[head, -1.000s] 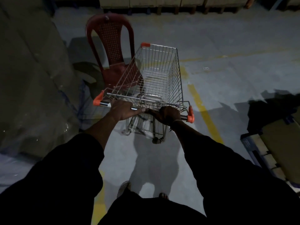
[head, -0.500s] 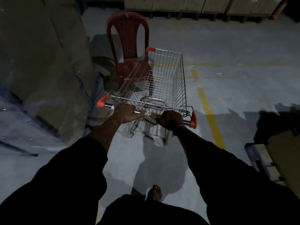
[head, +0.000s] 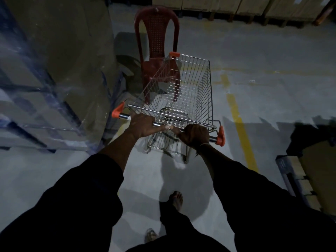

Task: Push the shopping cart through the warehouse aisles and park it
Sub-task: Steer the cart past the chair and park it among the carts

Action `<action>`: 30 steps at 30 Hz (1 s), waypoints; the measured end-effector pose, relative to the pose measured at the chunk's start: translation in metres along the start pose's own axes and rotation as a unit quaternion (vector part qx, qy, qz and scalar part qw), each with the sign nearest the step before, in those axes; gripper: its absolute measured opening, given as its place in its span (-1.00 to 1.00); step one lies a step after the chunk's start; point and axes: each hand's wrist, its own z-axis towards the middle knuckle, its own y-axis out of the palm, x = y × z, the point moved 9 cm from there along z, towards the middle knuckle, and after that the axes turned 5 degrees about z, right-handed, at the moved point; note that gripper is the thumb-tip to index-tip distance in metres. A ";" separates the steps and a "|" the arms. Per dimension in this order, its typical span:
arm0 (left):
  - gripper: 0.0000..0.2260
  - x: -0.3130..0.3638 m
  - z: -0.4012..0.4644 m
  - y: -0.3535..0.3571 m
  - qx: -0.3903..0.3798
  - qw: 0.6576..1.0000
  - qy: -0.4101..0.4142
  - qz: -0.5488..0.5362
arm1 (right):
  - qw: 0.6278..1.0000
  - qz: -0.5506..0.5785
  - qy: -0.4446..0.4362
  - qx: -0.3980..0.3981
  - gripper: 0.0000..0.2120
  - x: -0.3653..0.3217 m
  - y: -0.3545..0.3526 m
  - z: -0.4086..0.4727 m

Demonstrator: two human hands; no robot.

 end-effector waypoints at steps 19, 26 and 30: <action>-0.08 0.007 -0.191 0.012 0.028 0.992 -0.120 -0.025 | 0.986 -0.045 -0.153 -0.057 -0.03 -0.056 0.023 -0.132; -0.17 0.040 -0.275 0.022 0.068 0.979 -0.191 0.000 | 0.972 -0.057 -0.216 -0.074 -0.02 -0.055 0.028 -0.186; -0.23 0.063 -0.330 0.013 0.174 0.962 -0.202 0.058 | 0.957 -0.065 -0.268 -0.084 0.03 -0.064 0.032 -0.220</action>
